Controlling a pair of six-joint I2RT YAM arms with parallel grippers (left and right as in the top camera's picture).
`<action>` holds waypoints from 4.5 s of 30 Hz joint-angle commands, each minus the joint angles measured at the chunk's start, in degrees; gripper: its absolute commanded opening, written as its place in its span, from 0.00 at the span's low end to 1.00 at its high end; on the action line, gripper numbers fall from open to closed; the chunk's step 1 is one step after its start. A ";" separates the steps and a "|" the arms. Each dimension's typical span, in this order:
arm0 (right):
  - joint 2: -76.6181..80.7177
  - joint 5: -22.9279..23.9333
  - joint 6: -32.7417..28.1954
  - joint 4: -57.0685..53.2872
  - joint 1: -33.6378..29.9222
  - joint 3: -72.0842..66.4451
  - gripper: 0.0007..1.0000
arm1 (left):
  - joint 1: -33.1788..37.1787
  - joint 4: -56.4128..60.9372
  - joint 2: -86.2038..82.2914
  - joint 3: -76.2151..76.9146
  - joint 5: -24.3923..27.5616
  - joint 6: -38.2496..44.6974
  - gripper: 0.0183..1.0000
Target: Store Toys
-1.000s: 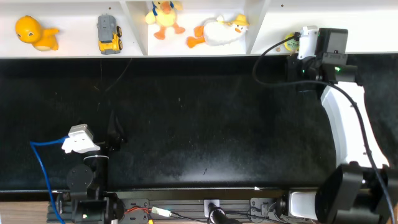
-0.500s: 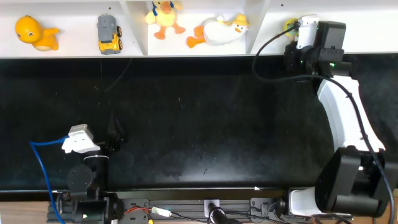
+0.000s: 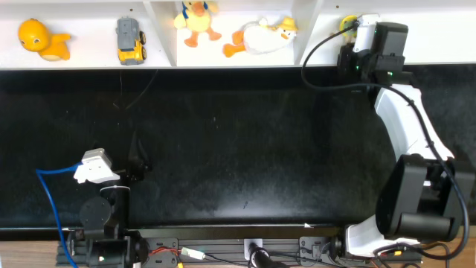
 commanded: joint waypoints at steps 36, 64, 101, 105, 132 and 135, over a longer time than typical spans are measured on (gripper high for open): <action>-16.28 12.28 12.50 -18.16 2.51 -0.09 1.00 | -0.37 -0.11 -0.68 -0.11 0.55 1.29 1.00; -48.33 31.17 59.89 -54.40 -5.16 -0.07 1.00 | -0.37 -0.11 -0.68 -0.11 0.55 1.29 1.00; 2.47 25.20 50.90 -45.38 -27.54 5.11 1.00 | -0.37 -0.11 -0.68 -0.11 0.55 1.29 1.00; 5.01 26.84 50.86 -44.37 -27.61 5.09 1.00 | -0.39 -0.11 -0.68 -0.11 0.55 1.29 1.00; 9.55 26.91 50.82 -39.12 -27.45 3.45 0.62 | -0.39 -0.11 -0.68 -0.11 0.55 1.29 1.00; 9.55 26.91 50.82 -39.15 -27.45 3.43 0.60 | -0.37 -0.11 -0.68 -0.11 0.55 1.29 1.00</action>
